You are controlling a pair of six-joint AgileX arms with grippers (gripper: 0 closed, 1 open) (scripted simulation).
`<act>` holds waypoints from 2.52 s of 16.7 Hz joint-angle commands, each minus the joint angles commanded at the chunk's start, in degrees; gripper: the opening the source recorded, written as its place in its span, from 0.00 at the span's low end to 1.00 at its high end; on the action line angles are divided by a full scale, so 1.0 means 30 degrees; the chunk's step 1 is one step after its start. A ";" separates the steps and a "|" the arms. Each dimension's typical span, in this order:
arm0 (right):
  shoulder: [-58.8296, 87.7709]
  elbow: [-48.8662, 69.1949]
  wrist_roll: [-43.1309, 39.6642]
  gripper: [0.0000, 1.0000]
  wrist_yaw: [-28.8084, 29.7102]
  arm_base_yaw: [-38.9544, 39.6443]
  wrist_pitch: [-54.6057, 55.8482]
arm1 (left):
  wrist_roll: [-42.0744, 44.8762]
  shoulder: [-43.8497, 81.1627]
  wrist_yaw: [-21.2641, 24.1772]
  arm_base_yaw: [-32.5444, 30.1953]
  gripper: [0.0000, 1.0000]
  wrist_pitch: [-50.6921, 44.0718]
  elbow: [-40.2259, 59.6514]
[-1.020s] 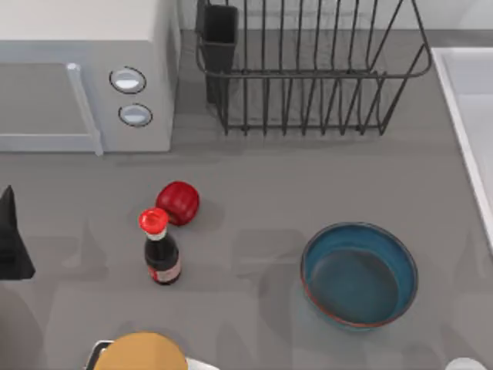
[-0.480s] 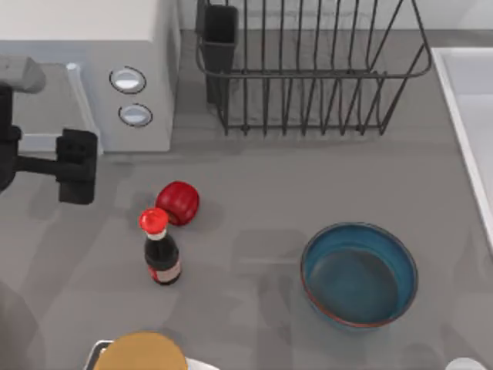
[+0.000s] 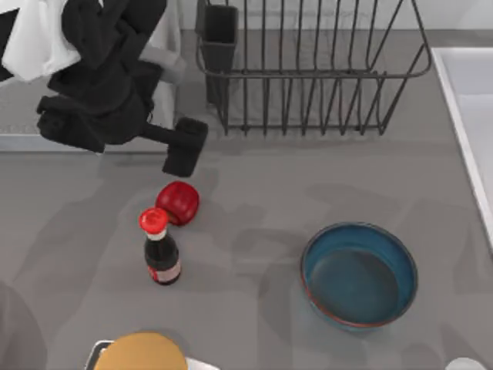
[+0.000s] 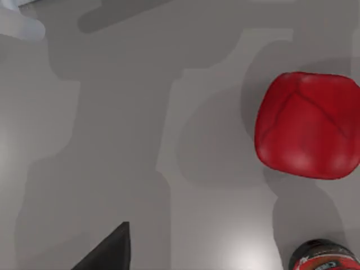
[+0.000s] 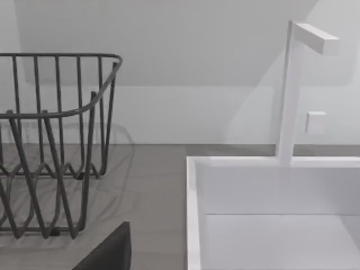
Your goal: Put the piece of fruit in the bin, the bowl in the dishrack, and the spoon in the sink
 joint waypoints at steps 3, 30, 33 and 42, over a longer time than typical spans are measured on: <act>0.0000 0.0000 0.0000 1.00 0.0000 0.0000 0.0000 | -0.0175 0.3679 -0.0138 -0.0824 1.00 -0.1905 0.2879; 0.0000 0.0000 0.0000 1.00 0.0000 0.0000 0.0000 | 0.0003 0.8195 -0.0224 -0.1168 0.70 0.1206 0.2266; 0.0000 0.0000 0.0000 1.00 0.0000 0.0000 0.0000 | 0.0003 0.8195 -0.0224 -0.1168 0.47 0.1206 0.2266; 0.0000 0.0000 0.0000 1.00 0.0000 0.0000 0.0000 | 0.0003 0.8195 -0.0224 -0.1168 0.00 0.1206 0.2266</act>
